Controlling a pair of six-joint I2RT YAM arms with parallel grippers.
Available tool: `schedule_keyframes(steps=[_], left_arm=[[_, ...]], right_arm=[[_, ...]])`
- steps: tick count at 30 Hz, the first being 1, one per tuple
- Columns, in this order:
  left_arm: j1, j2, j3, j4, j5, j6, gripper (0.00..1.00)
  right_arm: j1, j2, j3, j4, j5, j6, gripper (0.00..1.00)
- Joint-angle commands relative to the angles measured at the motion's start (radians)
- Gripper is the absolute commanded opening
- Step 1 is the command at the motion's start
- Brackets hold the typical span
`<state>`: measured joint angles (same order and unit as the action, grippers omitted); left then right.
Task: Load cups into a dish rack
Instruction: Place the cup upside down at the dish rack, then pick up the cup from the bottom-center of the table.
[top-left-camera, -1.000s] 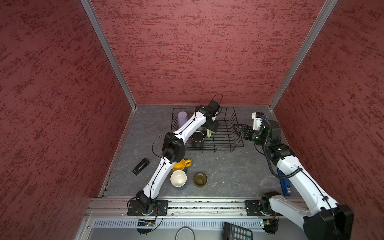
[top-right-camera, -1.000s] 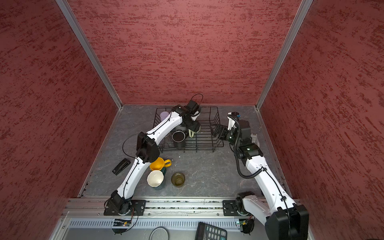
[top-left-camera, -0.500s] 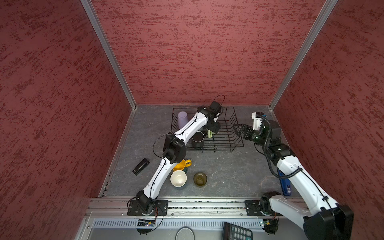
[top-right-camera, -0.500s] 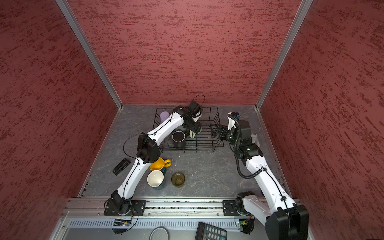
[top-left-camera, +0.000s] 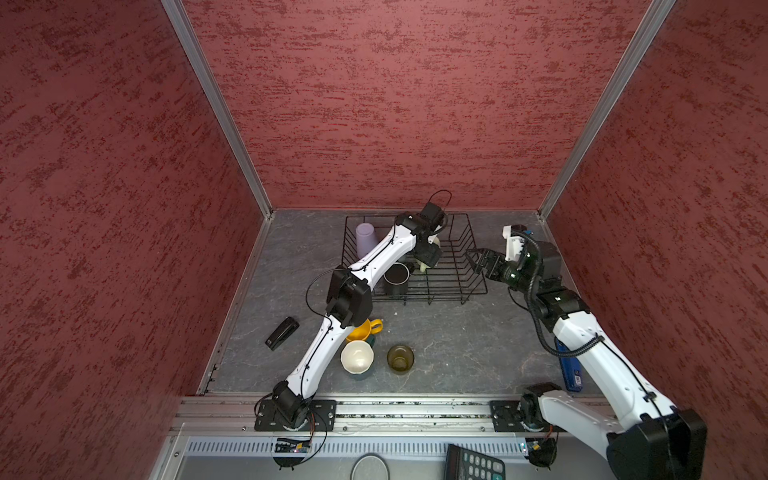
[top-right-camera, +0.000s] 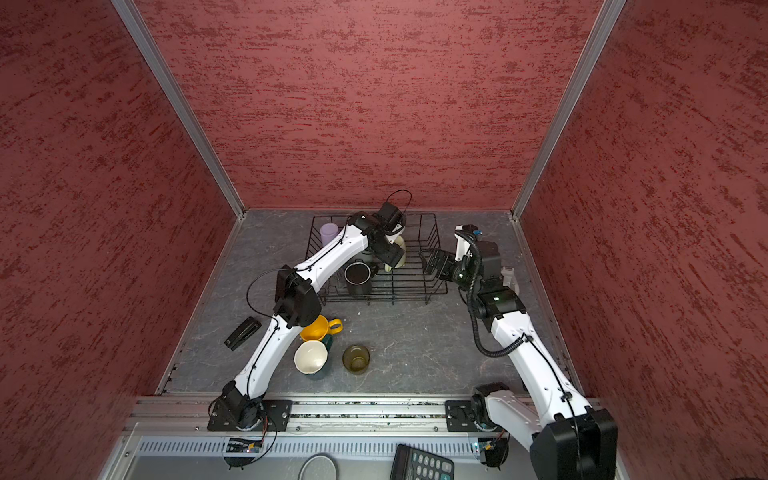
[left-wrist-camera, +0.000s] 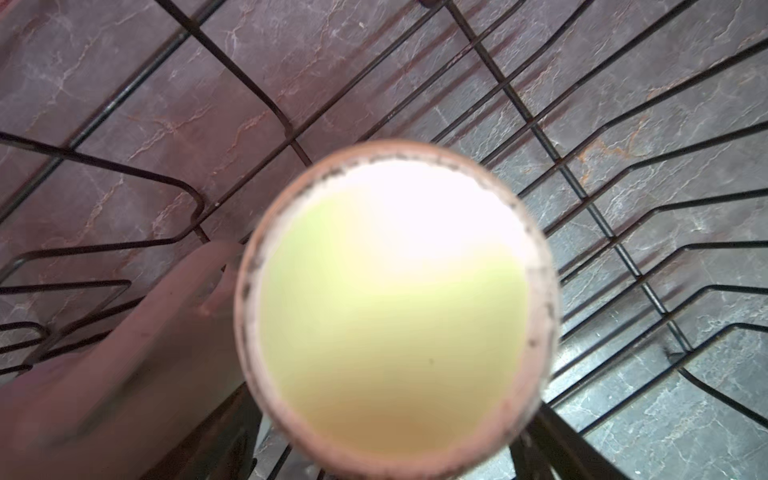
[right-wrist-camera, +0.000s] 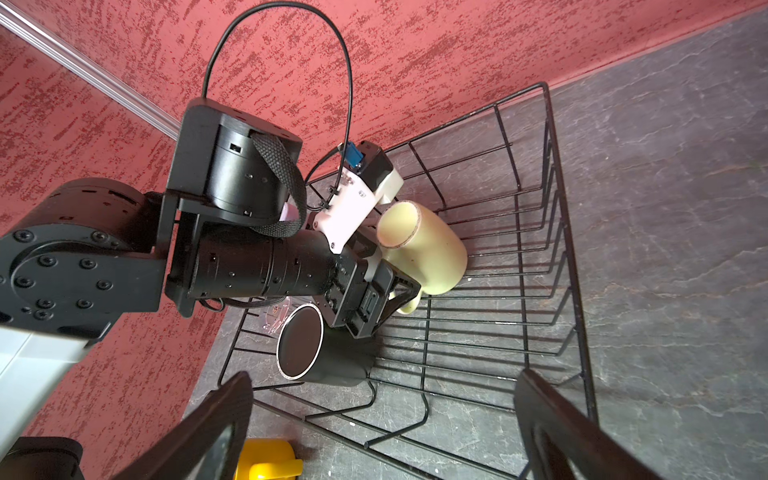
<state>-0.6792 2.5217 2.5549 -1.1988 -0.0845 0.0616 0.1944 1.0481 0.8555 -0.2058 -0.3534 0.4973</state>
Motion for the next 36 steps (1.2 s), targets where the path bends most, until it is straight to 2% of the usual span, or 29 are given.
schedule_keyframes(steps=[1, 4, 7, 13, 17, 19, 23, 24, 26, 30, 33, 36], left_arm=[[-0.004, 0.012, 0.028, 0.007, -0.016, 0.006, 0.93], [-0.005, -0.008, 0.028, 0.015, -0.018, 0.001, 0.99], [-0.008, -0.047, 0.016, 0.034, -0.025, -0.006, 1.00], [-0.004, -0.232, -0.144, 0.175, -0.069, -0.017, 1.00], [0.005, -0.396, -0.304, 0.335, -0.074, 0.000, 1.00], [0.000, -0.482, -0.419, 0.466, -0.147, -0.003, 1.00], [-0.018, -0.675, -0.766, 0.880, -0.335, 0.063, 1.00], [-0.016, -0.706, -0.829, 0.950, -0.335, 0.079, 1.00], [0.000, -0.758, -0.886, 0.973, -0.275, 0.079, 1.00], [0.052, -0.834, -0.924, 0.925, -0.149, -0.021, 1.00], [0.141, -0.916, -0.995, 0.925, 0.037, -0.174, 1.00], [0.245, -1.017, -1.126, 1.022, 0.195, -0.288, 1.00]], right_arm=[[-0.004, 0.006, -0.001, 0.027, -0.013, 0.006, 0.99], [-0.004, 0.007, 0.006, 0.017, -0.005, -0.001, 0.99], [-0.003, 0.004, 0.016, -0.005, 0.010, -0.017, 0.99], [-0.003, 0.013, 0.061, -0.083, 0.064, -0.057, 0.95], [-0.003, 0.030, 0.085, -0.113, 0.075, -0.075, 0.90], [-0.003, 0.036, 0.089, -0.115, 0.070, -0.077, 0.86], [-0.002, 0.052, 0.105, -0.125, 0.043, -0.080, 0.77], [0.002, 0.057, 0.112, -0.133, 0.038, -0.081, 0.75], [0.020, 0.064, 0.127, -0.153, 0.037, -0.090, 0.72], [0.106, 0.058, 0.150, -0.195, 0.078, -0.115, 0.68], [0.200, 0.045, 0.159, -0.274, 0.144, -0.124, 0.66], [0.309, 0.024, 0.148, -0.343, 0.214, -0.113, 0.64]])
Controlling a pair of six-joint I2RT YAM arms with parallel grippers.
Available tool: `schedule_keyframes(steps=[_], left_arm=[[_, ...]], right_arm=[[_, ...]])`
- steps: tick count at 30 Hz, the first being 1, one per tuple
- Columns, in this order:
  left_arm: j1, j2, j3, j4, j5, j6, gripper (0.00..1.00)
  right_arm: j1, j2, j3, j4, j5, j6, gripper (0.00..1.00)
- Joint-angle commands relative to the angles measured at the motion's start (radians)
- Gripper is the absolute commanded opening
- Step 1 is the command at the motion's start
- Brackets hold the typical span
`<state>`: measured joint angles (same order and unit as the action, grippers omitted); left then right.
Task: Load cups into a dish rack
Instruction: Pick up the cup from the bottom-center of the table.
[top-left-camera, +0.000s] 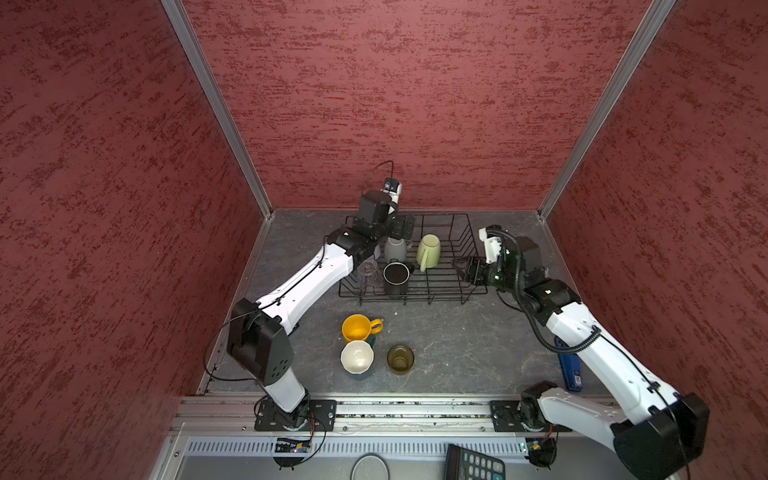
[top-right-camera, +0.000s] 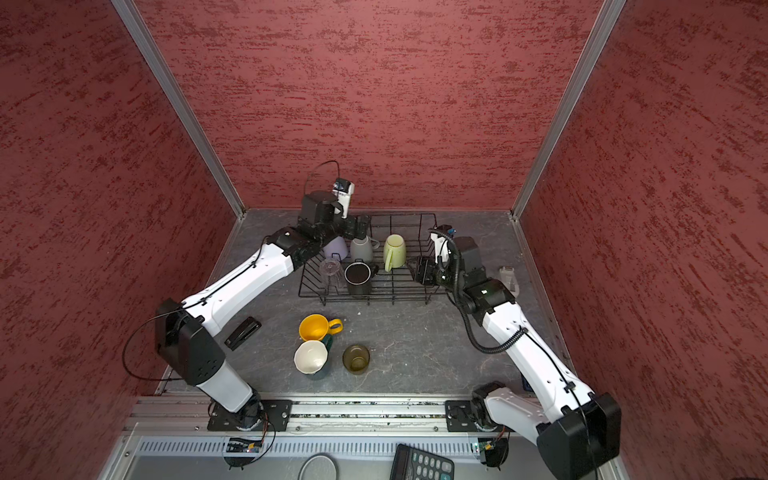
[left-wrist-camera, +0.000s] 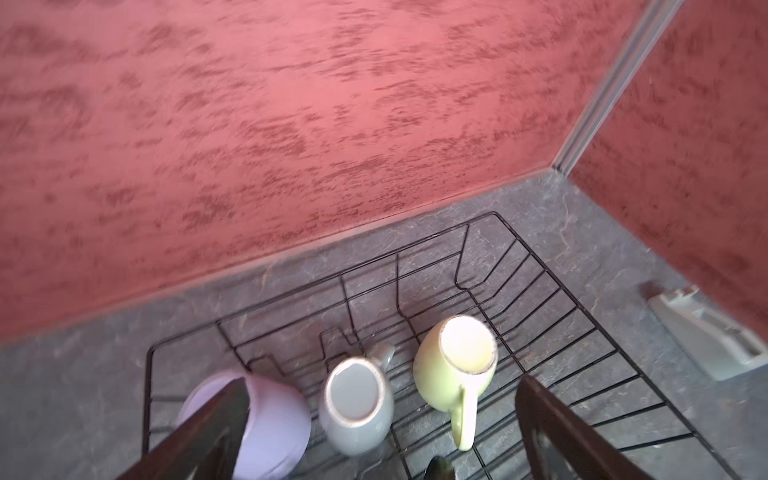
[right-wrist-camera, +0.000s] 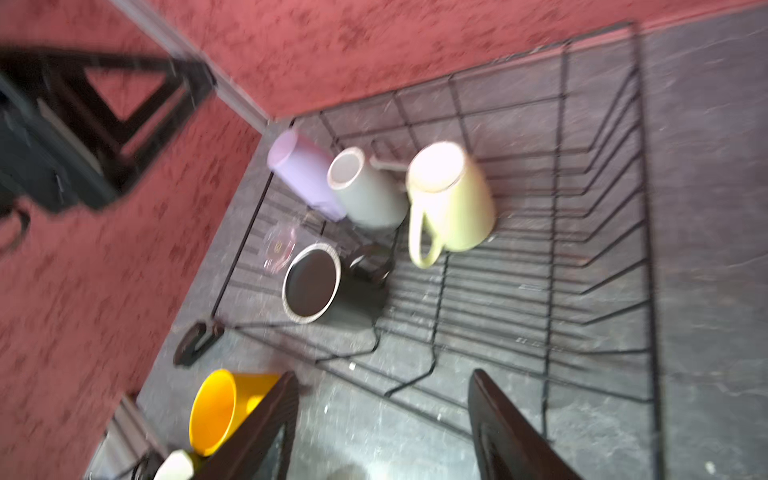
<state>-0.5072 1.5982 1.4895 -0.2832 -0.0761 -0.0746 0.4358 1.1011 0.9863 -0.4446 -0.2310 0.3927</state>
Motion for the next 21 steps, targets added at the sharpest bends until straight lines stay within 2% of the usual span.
schedule_keyframes(steps=[1, 4, 13, 21], left_arm=[[0.102, -0.120, -0.099, 0.133, 0.221, -0.175, 1.00], [0.149, -0.179, -0.144, 0.135, 0.245, -0.189, 1.00], [0.188, -0.253, -0.212, 0.113, 0.239, -0.182, 1.00], [0.245, -0.305, -0.251, 0.126, 0.243, -0.206, 1.00]], right_arm=[[0.102, -0.034, 0.011, -0.127, 0.105, 0.002, 0.64], [0.202, -0.034, -0.009, -0.182, 0.132, 0.035, 0.62], [0.510, 0.087, -0.022, -0.264, 0.167, 0.120, 0.59], [0.635, 0.168, -0.077, -0.216, 0.133, 0.241, 0.57]])
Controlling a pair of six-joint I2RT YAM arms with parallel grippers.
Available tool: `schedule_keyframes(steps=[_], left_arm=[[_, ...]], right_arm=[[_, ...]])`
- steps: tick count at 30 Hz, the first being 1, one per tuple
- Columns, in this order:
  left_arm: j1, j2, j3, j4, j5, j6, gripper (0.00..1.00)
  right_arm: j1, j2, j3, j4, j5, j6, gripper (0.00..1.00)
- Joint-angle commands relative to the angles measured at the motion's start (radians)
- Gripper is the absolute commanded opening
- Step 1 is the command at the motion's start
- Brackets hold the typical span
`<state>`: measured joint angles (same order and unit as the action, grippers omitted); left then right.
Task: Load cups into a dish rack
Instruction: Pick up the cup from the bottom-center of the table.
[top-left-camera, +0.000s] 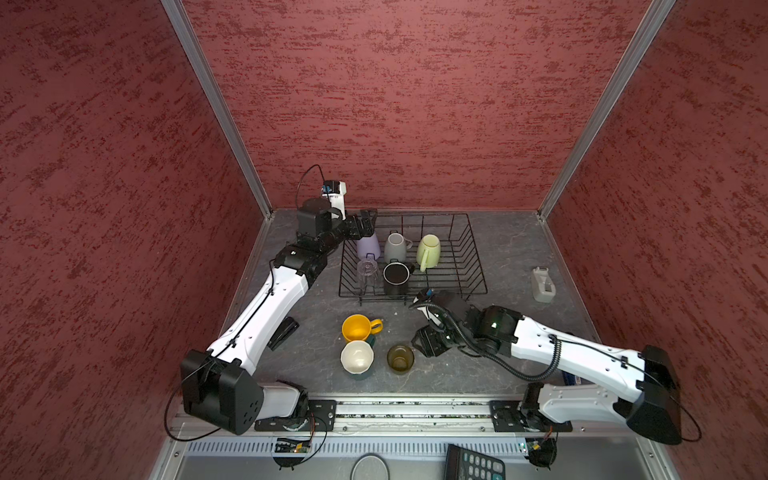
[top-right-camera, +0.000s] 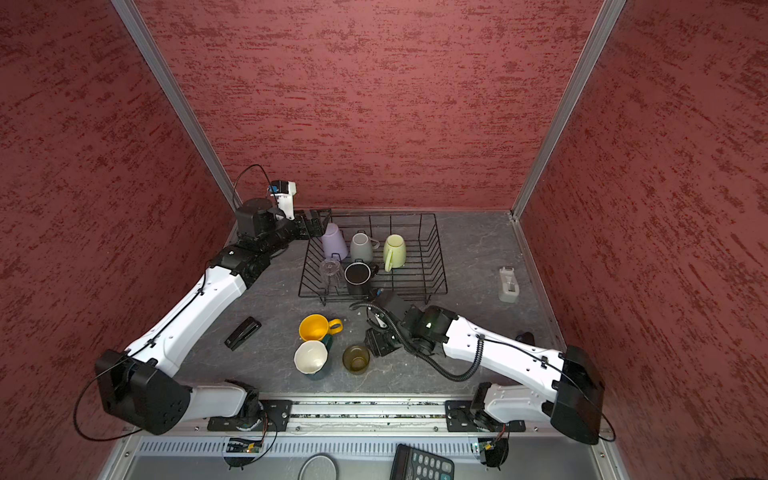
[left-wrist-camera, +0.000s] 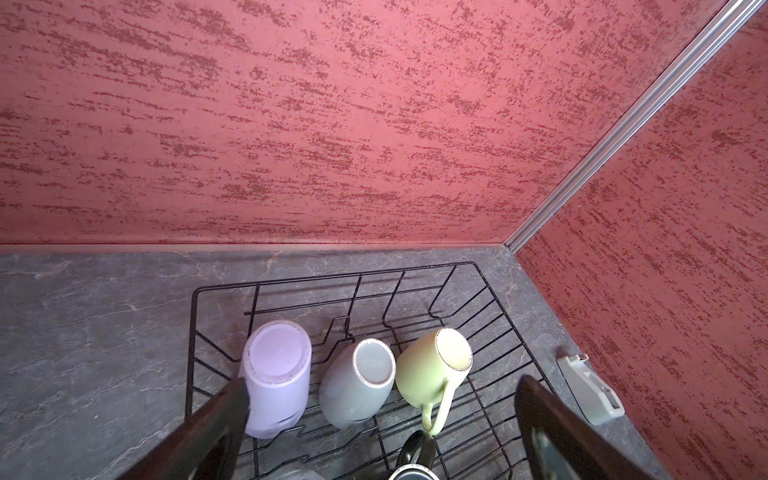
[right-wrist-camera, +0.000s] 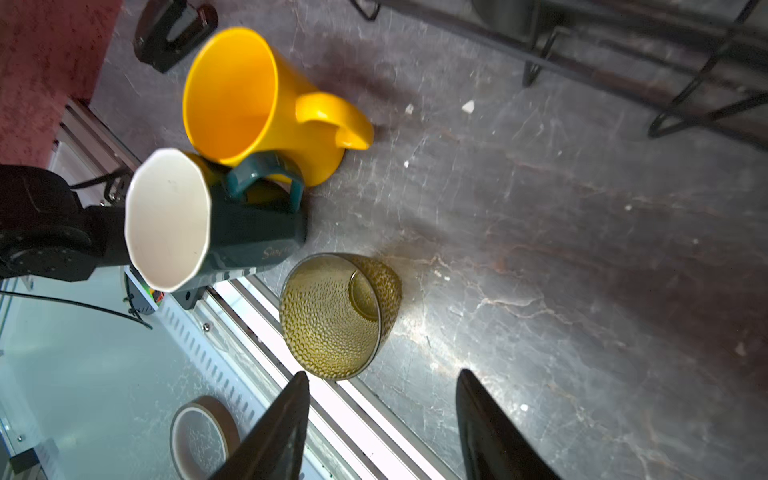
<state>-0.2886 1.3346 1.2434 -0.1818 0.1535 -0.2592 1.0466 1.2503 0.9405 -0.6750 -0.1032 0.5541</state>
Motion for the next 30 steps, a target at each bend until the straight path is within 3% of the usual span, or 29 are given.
schedule_keyframes(steps=[1, 16, 23, 30], left_arm=[[0.034, -0.045, -0.009, 0.028, 0.020, -0.028, 1.00], [0.075, -0.084, -0.062, 0.056, 0.063, -0.052, 1.00], [0.085, -0.095, -0.073, 0.061, 0.063, -0.054, 1.00], [0.088, -0.103, -0.088, 0.075, 0.064, -0.055, 1.00]], right_arm=[[0.034, 0.029, -0.038, 0.026, -0.002, 0.087, 0.56], [0.104, 0.229, 0.016, 0.075, 0.076, 0.117, 0.51], [0.105, 0.295, 0.054, 0.072, 0.108, 0.103, 0.41], [0.105, 0.301, 0.060, 0.065, 0.132, 0.098, 0.22]])
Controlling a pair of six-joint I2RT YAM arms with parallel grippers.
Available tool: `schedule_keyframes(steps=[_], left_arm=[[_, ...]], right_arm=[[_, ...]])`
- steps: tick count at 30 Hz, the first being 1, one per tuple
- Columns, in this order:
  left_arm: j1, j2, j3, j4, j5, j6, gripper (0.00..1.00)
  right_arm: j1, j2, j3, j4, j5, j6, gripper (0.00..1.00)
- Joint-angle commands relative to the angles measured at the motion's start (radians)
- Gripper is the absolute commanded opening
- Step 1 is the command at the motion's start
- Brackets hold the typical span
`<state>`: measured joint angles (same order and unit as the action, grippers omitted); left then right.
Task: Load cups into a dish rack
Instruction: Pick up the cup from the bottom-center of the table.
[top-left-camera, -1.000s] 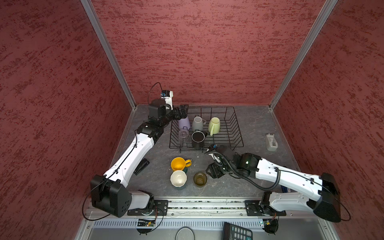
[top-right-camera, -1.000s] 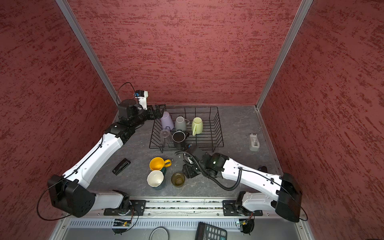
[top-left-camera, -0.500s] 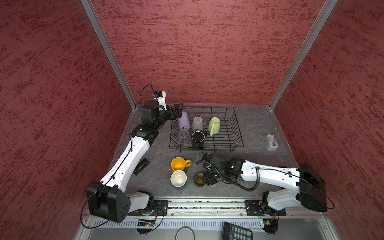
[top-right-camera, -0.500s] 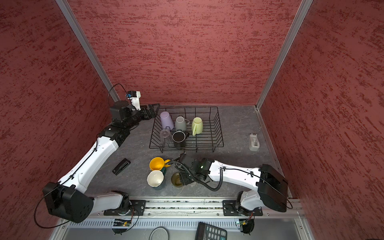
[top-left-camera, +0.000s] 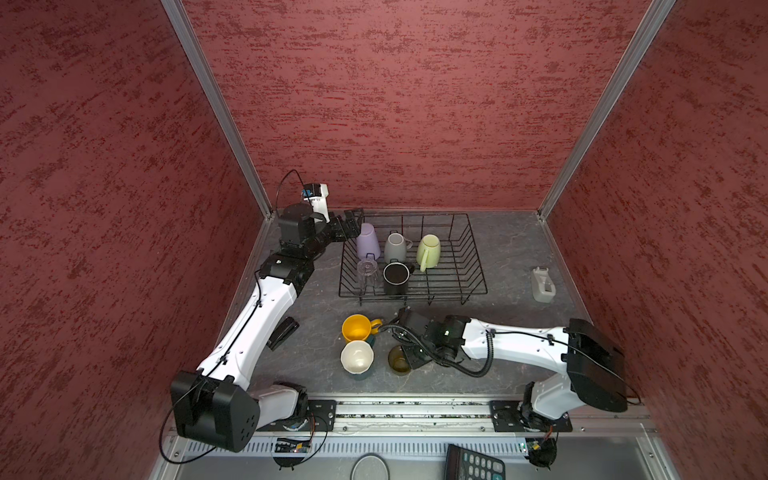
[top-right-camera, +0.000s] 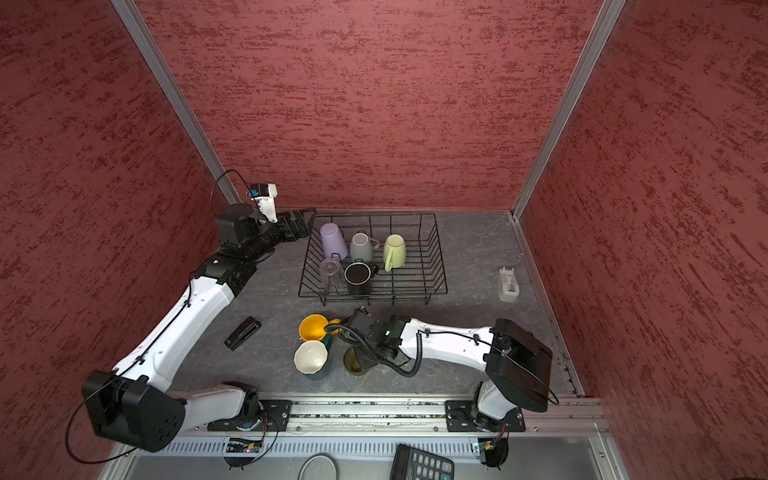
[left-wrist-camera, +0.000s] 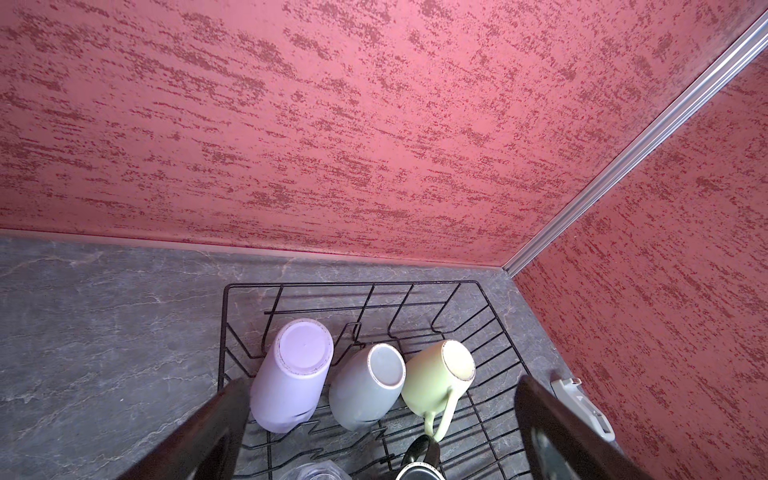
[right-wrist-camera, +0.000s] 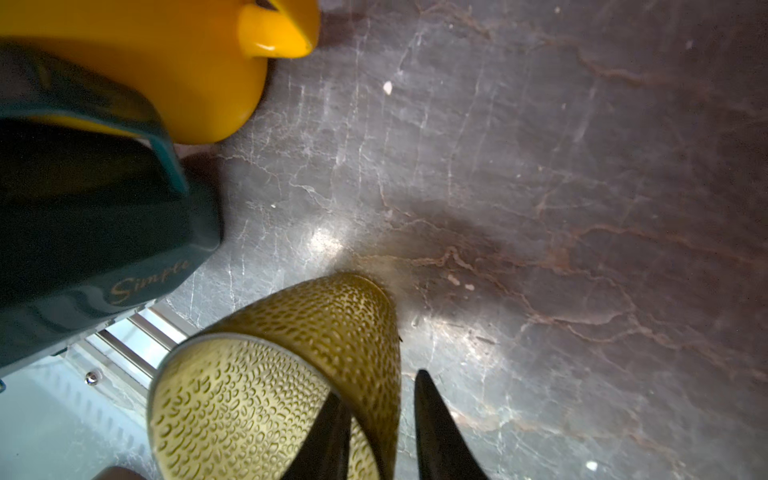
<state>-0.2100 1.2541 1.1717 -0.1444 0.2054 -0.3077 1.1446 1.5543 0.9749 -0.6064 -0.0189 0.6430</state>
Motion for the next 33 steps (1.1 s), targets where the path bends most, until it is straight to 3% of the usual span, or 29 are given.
schedule_keyframes(steps=[1, 7, 16, 21, 24, 30, 33], left_arm=[[0.009, -0.025, -0.017, 0.041, 0.015, -0.005, 1.00], [0.010, -0.056, -0.058, 0.123, 0.061, -0.008, 1.00], [0.011, -0.124, -0.181, 0.362, 0.166, -0.031, 1.00], [0.008, -0.118, -0.182, 0.388, 0.213, -0.029, 1.00], [0.005, -0.104, -0.182, 0.394, 0.297, -0.014, 1.00], [-0.030, -0.080, -0.201, 0.443, 0.393, 0.072, 0.99], [-0.075, -0.087, -0.227, 0.475, 0.437, 0.176, 0.99]], right_arm=[[0.007, -0.006, 0.023, -0.003, 0.050, 0.008, 0.18], [0.003, -0.058, 0.017, -0.029, 0.091, 0.009, 0.01], [-0.102, -0.308, 0.097, -0.258, 0.192, -0.038, 0.00], [-0.267, -0.454, 0.103, -0.197, 0.114, -0.087, 0.00], [-0.388, -0.492, 0.097, -0.090, 0.050, -0.126, 0.00], [-0.586, -0.455, 0.110, 0.203, -0.184, -0.148, 0.00], [-0.680, -0.400, 0.126, 0.278, -0.316, -0.147, 0.00]])
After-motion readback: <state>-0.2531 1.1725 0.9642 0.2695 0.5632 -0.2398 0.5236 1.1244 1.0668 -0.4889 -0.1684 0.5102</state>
